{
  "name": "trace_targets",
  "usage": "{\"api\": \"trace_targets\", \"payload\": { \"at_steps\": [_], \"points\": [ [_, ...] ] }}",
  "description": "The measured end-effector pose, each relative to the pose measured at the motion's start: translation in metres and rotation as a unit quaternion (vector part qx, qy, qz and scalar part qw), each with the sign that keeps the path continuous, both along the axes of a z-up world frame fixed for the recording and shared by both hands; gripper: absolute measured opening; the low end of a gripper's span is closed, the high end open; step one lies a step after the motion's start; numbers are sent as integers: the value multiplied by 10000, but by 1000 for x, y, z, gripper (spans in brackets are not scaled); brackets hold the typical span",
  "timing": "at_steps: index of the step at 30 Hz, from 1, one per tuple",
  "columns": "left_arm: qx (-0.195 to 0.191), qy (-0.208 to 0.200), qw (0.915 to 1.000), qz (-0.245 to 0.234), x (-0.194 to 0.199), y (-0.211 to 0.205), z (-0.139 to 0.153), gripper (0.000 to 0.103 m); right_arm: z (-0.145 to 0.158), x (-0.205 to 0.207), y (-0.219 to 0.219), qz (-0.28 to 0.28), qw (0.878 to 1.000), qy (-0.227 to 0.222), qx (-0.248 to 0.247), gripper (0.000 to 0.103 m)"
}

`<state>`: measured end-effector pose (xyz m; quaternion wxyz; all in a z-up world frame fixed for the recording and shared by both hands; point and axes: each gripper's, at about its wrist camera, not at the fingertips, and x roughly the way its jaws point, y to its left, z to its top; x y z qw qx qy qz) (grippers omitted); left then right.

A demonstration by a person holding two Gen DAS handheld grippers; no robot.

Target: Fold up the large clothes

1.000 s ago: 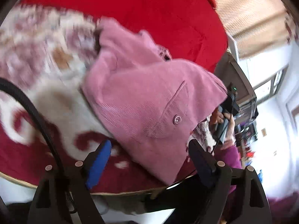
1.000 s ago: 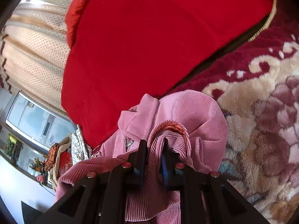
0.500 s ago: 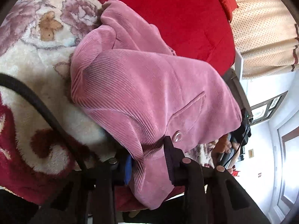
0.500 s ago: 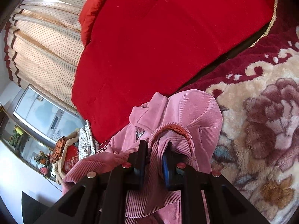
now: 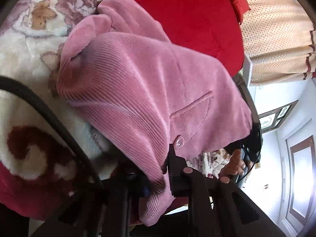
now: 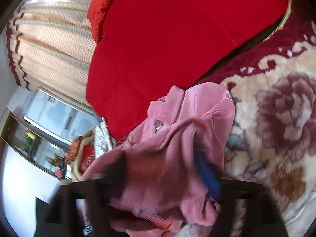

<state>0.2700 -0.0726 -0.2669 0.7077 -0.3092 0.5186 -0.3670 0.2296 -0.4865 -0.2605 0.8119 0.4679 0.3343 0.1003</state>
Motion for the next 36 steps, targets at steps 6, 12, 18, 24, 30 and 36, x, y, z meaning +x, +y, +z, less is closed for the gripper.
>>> {"api": "trace_targets", "payload": {
  "at_steps": [6, 12, 18, 24, 30, 36],
  "points": [
    [-311, -326, 9990, -78, 8, 10, 27, 9, -15, 3, 4, 187, 9984, 150, 514, 80],
    [-549, -701, 9960, -112, 56, 22, 80, 9, -23, 18, 3, 143, 9949, 22, 993, 79],
    [-892, -610, 9928, 522, 174, 36, 93, 16, -7, 55, -3, -224, 9884, -713, 1321, 79],
    [-681, -476, 9834, 1612, 197, 64, 44, 45, 3, 71, -3, -781, 9953, -551, 170, 78],
    [115, -1468, 9730, 1779, 176, 63, 82, 84, 18, 80, 36, -97, 9866, -13, -1626, 69],
    [1419, -1284, 9653, 1779, 178, 54, 60, 84, -7, 99, 58, 18, 9729, 561, -2241, 54]
  ]
}}
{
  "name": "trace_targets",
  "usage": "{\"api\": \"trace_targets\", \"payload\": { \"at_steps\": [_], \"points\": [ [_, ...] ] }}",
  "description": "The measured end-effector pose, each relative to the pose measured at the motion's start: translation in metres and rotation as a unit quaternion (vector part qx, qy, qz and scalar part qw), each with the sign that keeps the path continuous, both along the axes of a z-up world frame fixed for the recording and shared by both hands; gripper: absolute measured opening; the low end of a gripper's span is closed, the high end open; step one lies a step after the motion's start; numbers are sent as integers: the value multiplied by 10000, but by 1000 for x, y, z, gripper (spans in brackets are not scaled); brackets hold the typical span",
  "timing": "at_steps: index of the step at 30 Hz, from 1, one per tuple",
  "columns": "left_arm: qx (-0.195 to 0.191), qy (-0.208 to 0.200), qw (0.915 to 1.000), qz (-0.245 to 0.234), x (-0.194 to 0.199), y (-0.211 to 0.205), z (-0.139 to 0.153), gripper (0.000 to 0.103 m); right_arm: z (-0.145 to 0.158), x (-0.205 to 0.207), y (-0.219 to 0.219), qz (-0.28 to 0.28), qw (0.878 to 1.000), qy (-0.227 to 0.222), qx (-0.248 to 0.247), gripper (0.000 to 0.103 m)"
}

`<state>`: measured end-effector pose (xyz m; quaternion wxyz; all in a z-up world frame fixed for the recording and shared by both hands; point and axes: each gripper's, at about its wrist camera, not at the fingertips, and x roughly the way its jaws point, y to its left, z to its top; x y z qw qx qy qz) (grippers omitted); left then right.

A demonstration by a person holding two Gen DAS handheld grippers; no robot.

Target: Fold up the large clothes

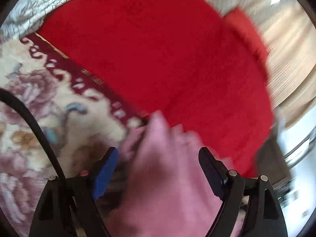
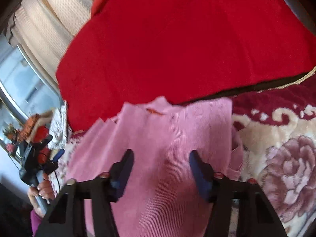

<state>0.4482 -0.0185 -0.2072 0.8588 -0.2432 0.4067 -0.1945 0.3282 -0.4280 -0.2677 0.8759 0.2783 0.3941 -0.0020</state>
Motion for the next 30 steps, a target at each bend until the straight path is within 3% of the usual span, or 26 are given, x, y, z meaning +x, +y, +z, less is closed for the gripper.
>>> {"api": "trace_targets", "payload": {
  "at_steps": [3, 4, 6, 9, 11, 12, 14, 17, 25, 30],
  "points": [
    [873, 501, 9948, -138, 3, -11, -27, 84, -26, 14, 3, -128, 9978, 634, -158, 45],
    [1103, 750, 9909, -165, 4, -13, -39, 82, -28, 12, 1, -219, 9977, 625, -132, 42],
    [1191, 815, 9893, -218, -1, -14, -49, 75, -17, 8, 3, -297, 9985, 435, -172, 42],
    [1279, 607, 9892, -382, -14, -16, -45, 50, 8, -2, 13, -150, 9996, -242, -80, 42],
    [1317, 498, 9890, -461, -25, -18, -44, 32, 15, 0, 24, 168, 9987, -443, 162, 42],
    [1369, 417, 9885, -495, -31, -20, -41, 28, 15, 5, 31, 290, 9985, -405, 206, 42],
    [1490, 258, 9870, -540, -40, -23, -39, 10, 1, 22, 48, 461, 9989, 12, 105, 42],
    [1643, 46, 9848, -564, -54, -22, -32, 7, -32, 43, 57, 414, 9977, 529, 52, 40],
    [1622, -184, 9858, -398, -80, -7, -13, 6, 6, 21, 48, 139, 9996, -221, 117, 41],
    [1543, -381, 9865, -402, -93, 3, -8, 7, 26, 7, 62, 427, 9979, -457, 161, 41]
  ]
}}
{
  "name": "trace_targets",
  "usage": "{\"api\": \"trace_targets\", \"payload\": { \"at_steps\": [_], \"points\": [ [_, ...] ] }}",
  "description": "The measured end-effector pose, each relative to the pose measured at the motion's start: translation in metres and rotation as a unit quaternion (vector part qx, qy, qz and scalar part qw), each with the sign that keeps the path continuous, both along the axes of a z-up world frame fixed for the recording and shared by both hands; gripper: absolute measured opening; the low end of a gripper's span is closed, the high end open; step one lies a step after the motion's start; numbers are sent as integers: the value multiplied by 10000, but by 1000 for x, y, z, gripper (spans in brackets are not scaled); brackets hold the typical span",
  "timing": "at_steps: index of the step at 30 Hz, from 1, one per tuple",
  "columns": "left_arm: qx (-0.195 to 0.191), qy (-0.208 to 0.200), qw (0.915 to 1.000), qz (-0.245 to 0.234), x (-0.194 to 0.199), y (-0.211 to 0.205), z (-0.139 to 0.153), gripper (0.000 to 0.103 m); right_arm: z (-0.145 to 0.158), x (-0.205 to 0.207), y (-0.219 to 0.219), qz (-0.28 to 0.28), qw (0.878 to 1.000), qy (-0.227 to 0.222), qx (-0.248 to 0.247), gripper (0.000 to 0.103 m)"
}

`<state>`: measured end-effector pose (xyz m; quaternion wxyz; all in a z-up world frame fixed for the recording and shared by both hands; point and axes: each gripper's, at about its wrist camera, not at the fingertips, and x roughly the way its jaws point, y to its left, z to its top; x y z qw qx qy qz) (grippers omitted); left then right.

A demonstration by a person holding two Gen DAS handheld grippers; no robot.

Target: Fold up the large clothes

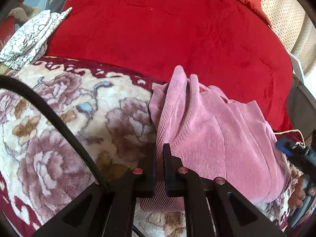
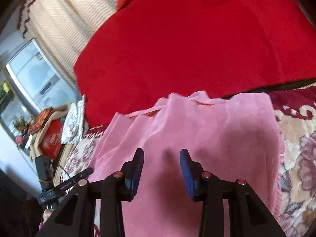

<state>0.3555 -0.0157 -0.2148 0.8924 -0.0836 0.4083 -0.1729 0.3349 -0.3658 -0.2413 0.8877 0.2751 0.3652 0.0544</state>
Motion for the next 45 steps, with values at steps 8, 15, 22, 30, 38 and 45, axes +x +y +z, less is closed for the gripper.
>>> {"api": "trace_targets", "payload": {
  "at_steps": [8, 15, 22, 30, 38, 45],
  "points": [
    [395, -669, 9966, 280, 7, -11, 14, 58, -32, 19, 14, 67, 9971, 662, -358, 42],
    [1012, -1046, 9891, 226, 4, -37, 20, 58, -10, 4, 16, 270, 9993, -77, -232, 42],
    [1453, -1228, 9815, 211, 7, -56, 17, 59, -37, 20, 38, 583, 9963, 254, -586, 44],
    [1609, -1289, 9779, 335, 5, -61, 19, 59, -30, 17, 36, 576, 9968, 213, -516, 44],
    [1732, -1383, 9743, 411, -11, -63, 37, 65, 8, -14, 25, 384, 9976, -248, -520, 44],
    [1954, -1486, 9681, 500, -26, -59, 45, 75, -17, -14, 29, 465, 9946, 553, -742, 44]
  ]
}}
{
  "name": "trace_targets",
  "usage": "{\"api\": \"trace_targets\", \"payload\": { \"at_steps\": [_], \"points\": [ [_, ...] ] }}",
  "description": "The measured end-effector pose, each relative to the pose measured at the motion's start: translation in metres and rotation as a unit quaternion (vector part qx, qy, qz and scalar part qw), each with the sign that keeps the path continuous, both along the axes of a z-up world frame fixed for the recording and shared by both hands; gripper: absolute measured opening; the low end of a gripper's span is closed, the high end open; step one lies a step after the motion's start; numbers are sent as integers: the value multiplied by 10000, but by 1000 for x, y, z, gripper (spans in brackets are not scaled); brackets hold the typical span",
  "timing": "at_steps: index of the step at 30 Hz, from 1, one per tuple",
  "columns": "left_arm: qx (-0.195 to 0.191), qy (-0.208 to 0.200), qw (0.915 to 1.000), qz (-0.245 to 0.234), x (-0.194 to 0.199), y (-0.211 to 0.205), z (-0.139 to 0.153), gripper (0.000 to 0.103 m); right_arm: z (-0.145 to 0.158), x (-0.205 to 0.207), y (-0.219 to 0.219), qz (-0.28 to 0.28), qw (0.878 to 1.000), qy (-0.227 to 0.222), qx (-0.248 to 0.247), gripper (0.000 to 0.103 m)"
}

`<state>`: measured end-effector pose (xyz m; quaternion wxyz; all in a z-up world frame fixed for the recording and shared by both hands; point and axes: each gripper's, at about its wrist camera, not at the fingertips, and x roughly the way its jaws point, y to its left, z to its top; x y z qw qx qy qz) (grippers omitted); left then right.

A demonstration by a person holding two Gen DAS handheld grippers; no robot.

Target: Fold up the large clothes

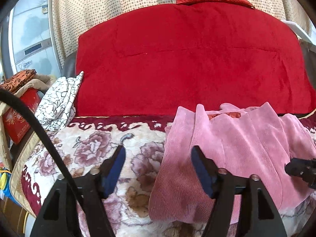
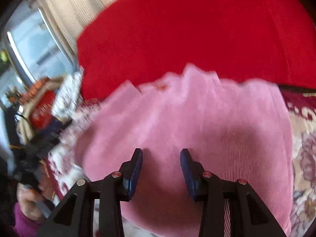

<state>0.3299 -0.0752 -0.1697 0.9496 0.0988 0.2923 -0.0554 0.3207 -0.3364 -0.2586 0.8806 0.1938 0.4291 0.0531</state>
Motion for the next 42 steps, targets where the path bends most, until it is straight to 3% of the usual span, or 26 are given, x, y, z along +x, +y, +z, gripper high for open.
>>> {"api": "trace_targets", "payload": {
  "at_steps": [5, 8, 13, 15, 17, 20, 25, 27, 30, 33, 38, 42],
  "points": [
    [-528, 196, 9963, -650, -10, 0, 5, 87, 15, -17, -9, -83, 9996, -211, 141, 46],
    [-818, 278, 9919, -929, -13, -3, 2, 88, 33, -34, -32, -446, 9978, -491, 6, 51],
    [-557, 778, 9926, -751, 6, -18, -23, 91, 27, -45, -94, -1356, 9887, -352, 534, 52],
    [-126, 1243, 9906, -555, 19, -28, -46, 91, 9, -41, -104, -1439, 9876, -67, 617, 52],
    [-36, 1430, 9882, -540, 24, -32, -63, 92, -15, -32, -109, -1423, 9868, 367, 673, 52],
    [-123, 1399, 9888, -498, 24, -30, -59, 92, -11, -28, -105, -1360, 9889, 281, 527, 52],
    [-197, 751, 9965, -298, 24, -22, -39, 92, 13, -32, -113, -1590, 9860, -323, 383, 52],
    [0, 750, 9971, -150, 33, -24, -44, 93, 5, -24, -125, -1792, 9824, -206, 478, 52],
    [424, 1160, 9923, 128, 55, -29, -69, 101, -25, -10, -139, -1918, 9782, 333, 727, 52],
    [238, 960, 9949, 213, 52, -25, -68, 101, -20, -8, -137, -1961, 9779, 222, 687, 53],
    [238, 968, 9948, 200, 52, -22, -65, 101, 10, -8, -116, -1590, 9840, -379, 703, 53],
    [176, 988, 9946, 247, 47, -20, -64, 101, 18, 0, -78, -1068, 9917, -466, 542, 53]
  ]
}}
